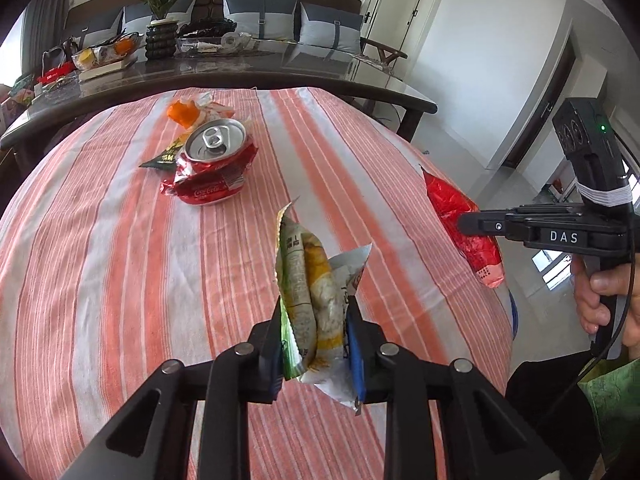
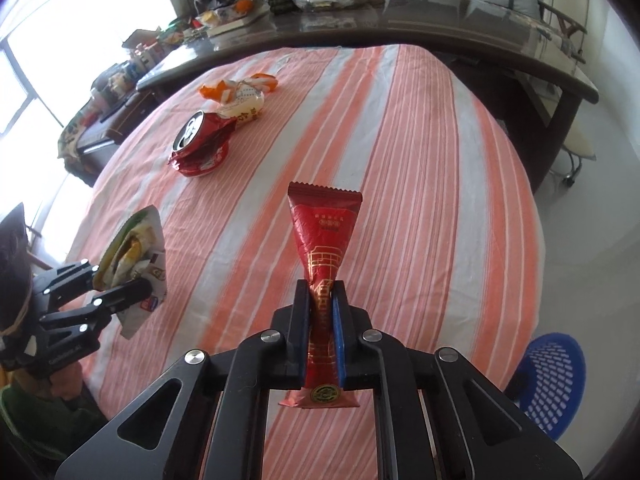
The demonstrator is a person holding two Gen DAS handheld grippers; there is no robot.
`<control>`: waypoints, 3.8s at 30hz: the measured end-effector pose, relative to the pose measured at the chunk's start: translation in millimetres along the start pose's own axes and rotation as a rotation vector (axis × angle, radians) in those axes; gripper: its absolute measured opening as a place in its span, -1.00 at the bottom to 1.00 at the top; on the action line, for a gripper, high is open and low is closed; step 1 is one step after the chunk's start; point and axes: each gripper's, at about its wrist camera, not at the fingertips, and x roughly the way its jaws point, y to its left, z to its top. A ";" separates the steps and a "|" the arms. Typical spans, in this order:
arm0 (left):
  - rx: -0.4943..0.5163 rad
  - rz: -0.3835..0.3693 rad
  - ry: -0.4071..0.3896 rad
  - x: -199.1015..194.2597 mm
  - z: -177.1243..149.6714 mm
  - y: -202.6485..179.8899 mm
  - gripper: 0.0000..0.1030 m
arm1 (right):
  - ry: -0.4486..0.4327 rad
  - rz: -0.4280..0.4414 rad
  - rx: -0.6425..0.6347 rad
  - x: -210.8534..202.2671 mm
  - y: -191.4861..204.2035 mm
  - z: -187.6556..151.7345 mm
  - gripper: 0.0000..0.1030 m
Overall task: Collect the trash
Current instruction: 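Grasp the red candy bar with the right tool while the left tool holds the snack bags, then carry the snack bags and red candy bar over the blue wastebasket with both tools, then open both tools to drop the bags and candy bar into the wastebasket, then bring both tools back over the table toward the red soda can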
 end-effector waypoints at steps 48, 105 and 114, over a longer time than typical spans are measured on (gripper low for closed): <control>0.314 -0.393 0.259 232.7 31.0 -386.3 -0.50 | -0.130 -0.269 0.691 -117.0 -347.7 -206.2 -0.84; 0.103 0.186 0.036 51.9 24.1 61.6 0.55 | -0.139 -0.070 -0.295 58.5 85.7 -48.1 0.88; 0.222 0.109 0.078 94.7 71.4 82.8 0.88 | -0.115 -0.043 -0.254 69.8 88.0 -39.0 0.97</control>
